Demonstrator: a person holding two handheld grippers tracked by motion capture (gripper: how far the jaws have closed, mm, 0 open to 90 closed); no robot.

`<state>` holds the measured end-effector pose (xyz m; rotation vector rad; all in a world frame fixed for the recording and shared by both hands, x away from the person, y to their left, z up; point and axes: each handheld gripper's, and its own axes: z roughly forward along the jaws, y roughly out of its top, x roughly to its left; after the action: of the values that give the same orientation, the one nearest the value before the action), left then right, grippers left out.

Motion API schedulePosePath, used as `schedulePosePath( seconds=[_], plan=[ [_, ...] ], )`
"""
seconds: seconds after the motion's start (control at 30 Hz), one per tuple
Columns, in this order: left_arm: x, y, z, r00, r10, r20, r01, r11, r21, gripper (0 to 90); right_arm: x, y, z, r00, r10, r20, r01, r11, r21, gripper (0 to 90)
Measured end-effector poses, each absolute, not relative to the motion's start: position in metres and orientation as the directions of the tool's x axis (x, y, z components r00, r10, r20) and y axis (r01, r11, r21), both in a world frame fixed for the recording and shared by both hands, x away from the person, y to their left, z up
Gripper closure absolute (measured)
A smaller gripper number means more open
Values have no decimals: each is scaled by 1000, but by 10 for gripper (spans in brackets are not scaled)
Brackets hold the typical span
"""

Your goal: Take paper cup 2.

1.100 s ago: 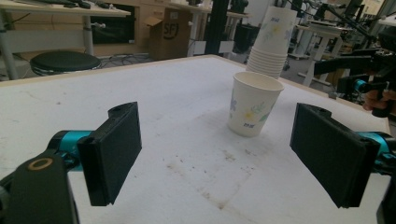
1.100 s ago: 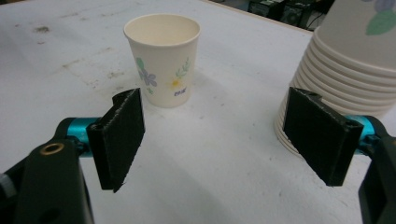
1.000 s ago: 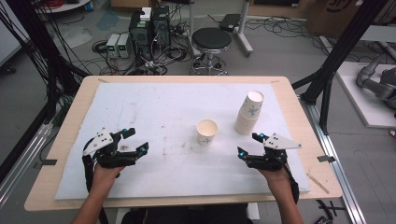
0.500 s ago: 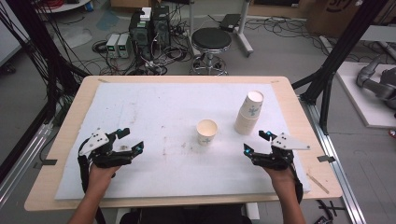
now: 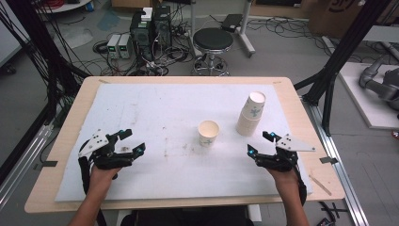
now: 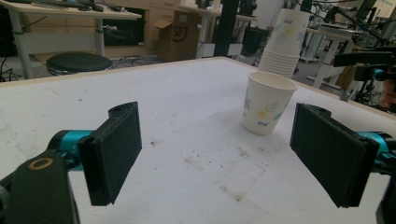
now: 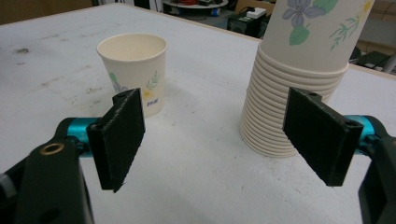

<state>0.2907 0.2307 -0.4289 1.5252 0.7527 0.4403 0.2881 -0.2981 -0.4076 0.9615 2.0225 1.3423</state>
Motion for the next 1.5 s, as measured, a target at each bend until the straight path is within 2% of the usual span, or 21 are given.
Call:
schedulePosePath(
  seconds=[0.3,0.47,0.63,1.17,1.5],
  plan=[
    [291,226,-431,728,669,-152,199,7,980,143,286,-304,-406,-608,794,-23,274,237,932,215],
    [291,224,-433,715,696,-69,143,-49,988,143,288,-304,-404,-605,796,-20,276,233,932,214],
    [294,223,-434,712,688,-138,187,4,982,143,288,-304,-401,-606,795,-13,275,225,935,213],
    [297,222,-441,719,680,-144,201,-6,980,154,298,-301,-374,-600,800,-9,255,203,945,207],
    [296,223,-440,715,684,-147,200,2,980,157,333,-302,-342,-545,839,-9,296,202,934,200]
  ],
)
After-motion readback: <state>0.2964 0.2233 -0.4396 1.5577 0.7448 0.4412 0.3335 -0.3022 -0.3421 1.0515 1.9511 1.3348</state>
